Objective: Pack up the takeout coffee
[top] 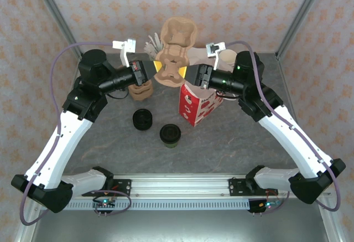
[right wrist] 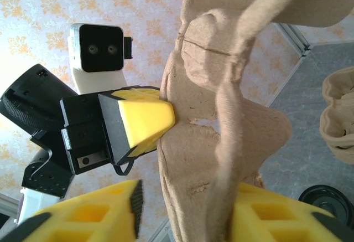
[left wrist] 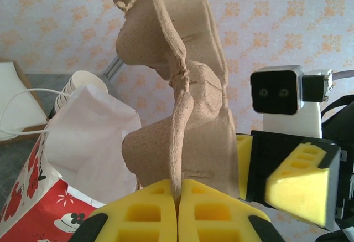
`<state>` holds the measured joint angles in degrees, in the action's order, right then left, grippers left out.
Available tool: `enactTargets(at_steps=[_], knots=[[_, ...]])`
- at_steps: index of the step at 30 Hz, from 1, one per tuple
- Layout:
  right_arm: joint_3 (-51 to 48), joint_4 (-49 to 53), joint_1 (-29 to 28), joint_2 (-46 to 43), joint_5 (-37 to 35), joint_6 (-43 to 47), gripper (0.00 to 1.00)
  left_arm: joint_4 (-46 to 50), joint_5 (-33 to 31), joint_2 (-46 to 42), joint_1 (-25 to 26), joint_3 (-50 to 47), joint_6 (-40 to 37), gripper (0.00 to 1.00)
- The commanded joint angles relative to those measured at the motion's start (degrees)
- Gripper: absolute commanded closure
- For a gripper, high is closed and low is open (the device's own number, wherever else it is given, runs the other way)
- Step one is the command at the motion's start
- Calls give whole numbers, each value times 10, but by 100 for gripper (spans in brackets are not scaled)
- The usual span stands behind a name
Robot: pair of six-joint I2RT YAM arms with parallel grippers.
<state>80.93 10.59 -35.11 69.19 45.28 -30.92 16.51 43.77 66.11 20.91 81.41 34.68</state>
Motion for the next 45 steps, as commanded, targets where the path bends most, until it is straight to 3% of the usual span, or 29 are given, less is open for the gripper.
enactTargets(at_steps=[1, 7, 9, 12, 14, 16, 22, 32, 39, 45], knots=[[-9, -31, -5, -26, 7, 14, 69, -29, 25, -5, 5, -3, 6, 99], [-8, -12, -5, -31, -2, 24, 92, -22, 26, -5, 6, -8, -10, 95], [-1, 11, -5, -31, -9, 37, 100, -2, 22, -5, 5, -2, -32, 78], [14, 62, -5, -32, -24, 62, 100, 43, 5, -5, 7, 17, -83, 52], [28, 111, -5, -32, -39, 85, 100, 75, -13, -5, 9, 36, -114, 39], [44, 156, -4, -30, -41, 105, 100, 106, -37, -1, 9, 56, -146, 34], [92, 281, -2, -17, -32, 132, 100, 182, -74, 20, 23, 141, -246, 32], [146, 412, -3, 33, 16, 140, 100, 292, -85, 67, 109, 240, -536, 35], [138, 422, -2, 39, 35, 139, 100, 417, -94, 128, 121, 301, -646, 35], [136, 422, -4, 42, 45, 144, 100, 449, -120, 163, 122, 301, -669, 35]])
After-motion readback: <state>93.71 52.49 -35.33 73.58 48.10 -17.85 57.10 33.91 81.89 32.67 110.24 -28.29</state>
